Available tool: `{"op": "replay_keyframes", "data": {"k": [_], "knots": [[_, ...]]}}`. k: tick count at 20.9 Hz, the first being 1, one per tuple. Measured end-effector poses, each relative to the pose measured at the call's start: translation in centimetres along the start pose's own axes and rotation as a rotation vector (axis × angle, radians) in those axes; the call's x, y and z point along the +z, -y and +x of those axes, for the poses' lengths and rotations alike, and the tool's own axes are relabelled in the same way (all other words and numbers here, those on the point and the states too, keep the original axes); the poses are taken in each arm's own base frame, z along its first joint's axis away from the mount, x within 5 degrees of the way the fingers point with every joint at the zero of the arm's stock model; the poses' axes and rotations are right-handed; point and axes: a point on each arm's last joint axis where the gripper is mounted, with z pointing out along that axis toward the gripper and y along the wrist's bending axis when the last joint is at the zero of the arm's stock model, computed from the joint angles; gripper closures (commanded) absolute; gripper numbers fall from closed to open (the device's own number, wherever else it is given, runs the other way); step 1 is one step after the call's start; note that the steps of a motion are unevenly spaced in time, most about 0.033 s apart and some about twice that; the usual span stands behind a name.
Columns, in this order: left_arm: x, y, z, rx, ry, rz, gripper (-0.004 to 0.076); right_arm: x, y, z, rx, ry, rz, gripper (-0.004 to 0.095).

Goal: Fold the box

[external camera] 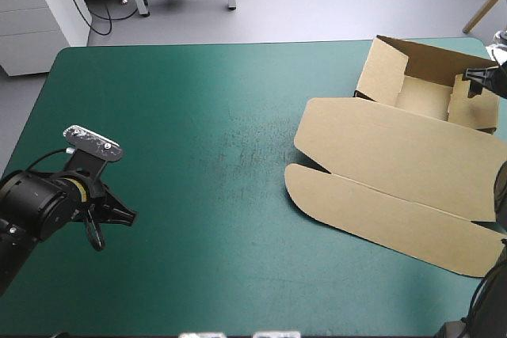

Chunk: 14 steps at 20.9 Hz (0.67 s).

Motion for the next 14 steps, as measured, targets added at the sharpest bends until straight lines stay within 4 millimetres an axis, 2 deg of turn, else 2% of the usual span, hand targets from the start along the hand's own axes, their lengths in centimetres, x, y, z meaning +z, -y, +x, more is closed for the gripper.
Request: {"op": "replay_keyframes", "data": {"k": [3,4,5,6,7,8,9,10,11,13,14], "knots": [[0.0,0.0,0.0,0.0,0.0,0.0,0.0734,-2.3,-0.2,-0.4,-0.012,0.045,0.003,0.0238],[0.0,0.0,0.0,0.0,0.0,0.0,0.0734,-4.3,-0.3,-0.7,-0.017,0.087,0.006,0.0267],[0.0,0.0,0.0,0.0,0.0,0.0,0.0734,-5.4,-0.4,-0.7,-0.02,0.11,0.005,0.0343],[0.0,0.0,0.0,0.0,0.0,0.0,0.0734,-7.5,-0.6,-0.7,-0.028,0.146,-0.009,0.0395],[0.0,0.0,0.0,0.0,0.0,0.0,0.0734,-8.6,-0.8,-0.6,-0.033,0.17,-0.023,0.0514],[0.0,0.0,0.0,0.0,0.0,0.001,0.0734,-11.1,-1.4,-0.5,-0.042,0.221,-0.055,0.0591],[0.0,0.0,0.0,0.0,0.0,0.001,0.0734,-12.3,-1.7,-0.3,-0.046,0.247,-0.074,0.0737],[0.0,0.0,0.0,0.0,0.002,0.0,0.0734,-14.5,-2.2,0.0,-0.054,0.293,-0.109,0.0799],[0.0,0.0,0.0,0.0,0.002,0.0,0.0734,-15.4,-2.5,0.1,-0.056,0.312,-0.131,0.0928],[0.0,0.0,0.0,0.0,0.004,0.001,0.0734,-19.4,-3.9,1.0,-0.067,0.392,-0.22,0.092],[0.0,0.0,0.0,0.0,0.005,0.001,0.0734,-20.2,-4.4,1.3,-0.078,0.409,-0.234,0.092]]}}
